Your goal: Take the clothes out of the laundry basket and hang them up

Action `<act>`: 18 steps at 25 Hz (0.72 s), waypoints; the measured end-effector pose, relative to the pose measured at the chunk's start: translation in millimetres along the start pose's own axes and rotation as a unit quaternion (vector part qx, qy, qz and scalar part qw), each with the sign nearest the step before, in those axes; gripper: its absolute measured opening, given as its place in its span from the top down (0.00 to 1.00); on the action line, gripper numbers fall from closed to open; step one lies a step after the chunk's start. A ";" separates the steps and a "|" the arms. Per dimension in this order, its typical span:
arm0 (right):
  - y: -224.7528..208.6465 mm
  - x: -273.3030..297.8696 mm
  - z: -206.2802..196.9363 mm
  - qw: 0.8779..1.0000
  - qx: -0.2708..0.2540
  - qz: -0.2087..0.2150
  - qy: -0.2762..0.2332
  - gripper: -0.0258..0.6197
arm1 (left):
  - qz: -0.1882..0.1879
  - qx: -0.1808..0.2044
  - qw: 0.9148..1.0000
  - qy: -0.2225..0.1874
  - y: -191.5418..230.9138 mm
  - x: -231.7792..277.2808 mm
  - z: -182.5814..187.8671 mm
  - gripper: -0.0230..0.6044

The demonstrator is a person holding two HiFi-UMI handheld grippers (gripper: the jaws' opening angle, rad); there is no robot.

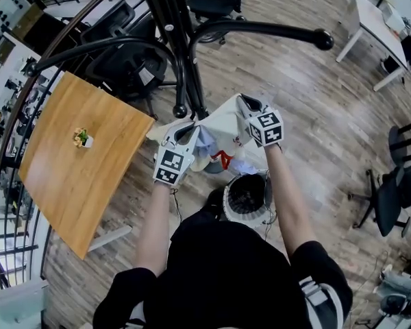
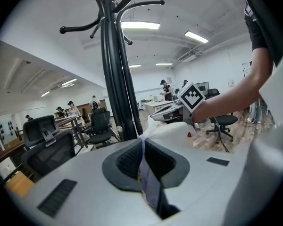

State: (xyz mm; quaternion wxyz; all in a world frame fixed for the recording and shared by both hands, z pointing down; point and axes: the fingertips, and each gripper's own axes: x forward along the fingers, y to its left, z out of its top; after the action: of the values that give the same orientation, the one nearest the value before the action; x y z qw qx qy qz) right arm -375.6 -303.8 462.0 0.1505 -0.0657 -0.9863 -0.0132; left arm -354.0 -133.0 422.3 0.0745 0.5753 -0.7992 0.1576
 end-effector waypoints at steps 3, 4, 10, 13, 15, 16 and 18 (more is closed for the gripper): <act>5.4 4.8 -14.7 1.000 0.003 0.010 0.014 0.93 | 0.000 -0.019 1.000 0.008 -5.1 -0.7 -13.9 0.91; 7.3 6.5 -18.4 1.000 0.003 0.014 0.018 0.93 | 0.003 -0.027 1.000 0.011 -5.7 -1.1 -18.1 0.91; 19.6 17.6 -40.8 0.998 -0.009 0.040 0.049 0.93 | 0.019 -0.086 0.995 0.035 -17.1 4.9 -46.5 0.91; 22.7 17.8 -53.1 0.998 0.007 0.045 0.054 0.92 | 0.008 -0.074 0.996 0.054 -28.9 12.0 -60.7 0.91; 24.2 17.4 -62.8 0.997 0.015 0.042 0.060 0.89 | 0.000 -0.068 0.996 0.061 -34.0 13.3 -69.4 0.91; 25.0 16.6 -67.8 0.997 0.017 0.041 0.065 0.85 | -0.003 -0.068 0.996 0.063 -35.6 13.5 -72.6 0.91; 26.0 14.1 -76.4 0.996 0.022 0.044 0.073 0.81 | -0.006 -0.071 0.995 0.066 -37.6 14.3 -77.4 0.91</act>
State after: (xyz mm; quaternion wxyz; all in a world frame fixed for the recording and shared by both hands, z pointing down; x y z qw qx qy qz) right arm -363.0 -279.7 539.2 0.2242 -0.1044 -0.9689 0.0100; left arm -328.0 -130.6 505.5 0.1685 0.5616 -0.7983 0.1377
